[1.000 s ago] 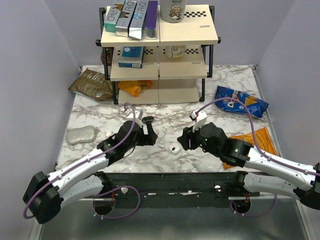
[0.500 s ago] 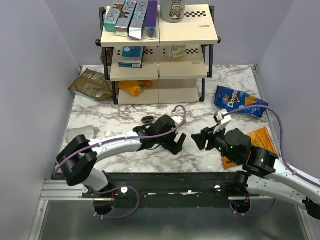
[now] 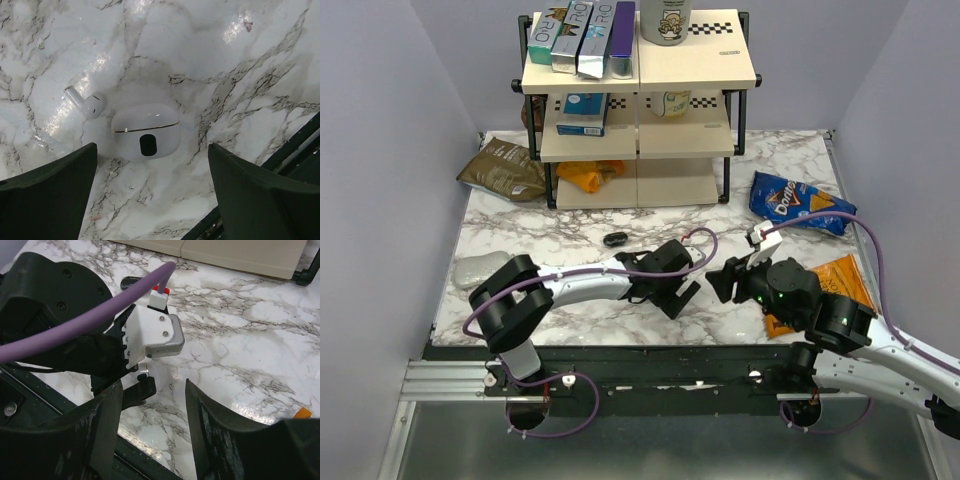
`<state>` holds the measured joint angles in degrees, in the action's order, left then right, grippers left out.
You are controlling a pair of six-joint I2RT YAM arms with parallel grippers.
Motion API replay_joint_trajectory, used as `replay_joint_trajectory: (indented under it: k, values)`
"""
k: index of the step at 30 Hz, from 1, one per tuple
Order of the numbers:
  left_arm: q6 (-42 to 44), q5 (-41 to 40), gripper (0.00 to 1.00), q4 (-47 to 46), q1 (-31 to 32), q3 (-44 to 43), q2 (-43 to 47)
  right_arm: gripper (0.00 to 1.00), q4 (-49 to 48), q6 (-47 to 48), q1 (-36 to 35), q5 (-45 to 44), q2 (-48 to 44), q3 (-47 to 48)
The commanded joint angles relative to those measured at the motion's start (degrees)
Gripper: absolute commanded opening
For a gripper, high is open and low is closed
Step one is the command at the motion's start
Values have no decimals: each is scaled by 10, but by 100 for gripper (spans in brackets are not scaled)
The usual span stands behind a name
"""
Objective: Insert the wireless bluetooth earbuds into the charging case
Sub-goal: Pick up the charging case at the center of the board.
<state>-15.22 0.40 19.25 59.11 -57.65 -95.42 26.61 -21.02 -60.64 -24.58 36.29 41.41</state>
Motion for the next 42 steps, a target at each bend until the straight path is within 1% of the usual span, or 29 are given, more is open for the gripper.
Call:
replay_joint_trajectory:
  k: [1, 7, 11, 20, 24, 32, 35, 36, 41, 42]
  values:
    - [3, -31, 94, 16, 5, -10, -13, 62, 12, 0, 1, -15, -11, 8]
    - [-2, -31, 85, 3, 7, -12, -33, 62, 14, -1, 1, -17, -15, 7]
    - [-2, -32, 82, -6, 8, -17, -45, 62, 18, -3, 1, -17, -16, 7]
    - [-3, -37, 82, -11, 13, -29, -64, 62, 21, -3, 1, -21, -15, 3]
    - [-10, -41, 80, -9, 14, -23, -62, 62, 21, -2, 2, -23, -14, 5]
    - [-14, -55, 81, 4, 14, -13, -46, 62, 21, 0, 1, -27, -11, 7]
    - [-15, -57, 74, 10, 14, -17, -50, 62, 21, 1, 1, -26, -12, 8]
    - [-14, -57, 66, 11, 14, -18, -50, 62, 22, 0, 1, -26, -12, 8]
    - [-12, -63, 55, 18, 14, -12, -43, 62, 28, 3, 1, -29, -20, 11]
    - [-12, -64, 51, 17, 14, -10, -42, 63, 29, 3, 1, -30, -20, 13]
